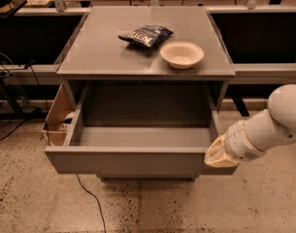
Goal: Close top drawer
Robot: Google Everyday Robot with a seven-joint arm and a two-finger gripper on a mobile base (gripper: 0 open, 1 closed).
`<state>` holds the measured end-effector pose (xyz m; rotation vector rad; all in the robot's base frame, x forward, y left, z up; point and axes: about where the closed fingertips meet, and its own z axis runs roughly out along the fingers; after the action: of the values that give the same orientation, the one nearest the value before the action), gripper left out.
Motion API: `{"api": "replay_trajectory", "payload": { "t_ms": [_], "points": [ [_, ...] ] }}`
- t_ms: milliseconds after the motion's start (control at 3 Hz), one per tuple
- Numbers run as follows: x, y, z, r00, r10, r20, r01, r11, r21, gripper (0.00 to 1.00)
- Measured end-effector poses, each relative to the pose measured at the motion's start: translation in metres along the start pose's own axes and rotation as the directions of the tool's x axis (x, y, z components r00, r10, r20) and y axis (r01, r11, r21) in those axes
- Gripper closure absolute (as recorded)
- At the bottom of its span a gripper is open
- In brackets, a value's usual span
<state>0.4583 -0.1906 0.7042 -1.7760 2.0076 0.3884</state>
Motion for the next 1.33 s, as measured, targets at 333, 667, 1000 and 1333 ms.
{"api": "replay_trajectory", "payload": {
  "t_ms": [333,667,1000,1333],
  "points": [
    [0.011,-0.016,0.011,0.996,0.031,0.088,-0.037,0.9969,0.069,1.0],
    [0.023,-0.028,0.022,0.989,0.039,0.143,-0.056,0.9915,0.118,1.0],
    [0.021,-0.045,0.035,0.98,0.007,0.197,-0.036,0.9887,0.146,1.0],
    [0.005,-0.064,0.048,0.966,-0.046,0.255,0.004,0.9869,0.161,1.0]
  ]
}}
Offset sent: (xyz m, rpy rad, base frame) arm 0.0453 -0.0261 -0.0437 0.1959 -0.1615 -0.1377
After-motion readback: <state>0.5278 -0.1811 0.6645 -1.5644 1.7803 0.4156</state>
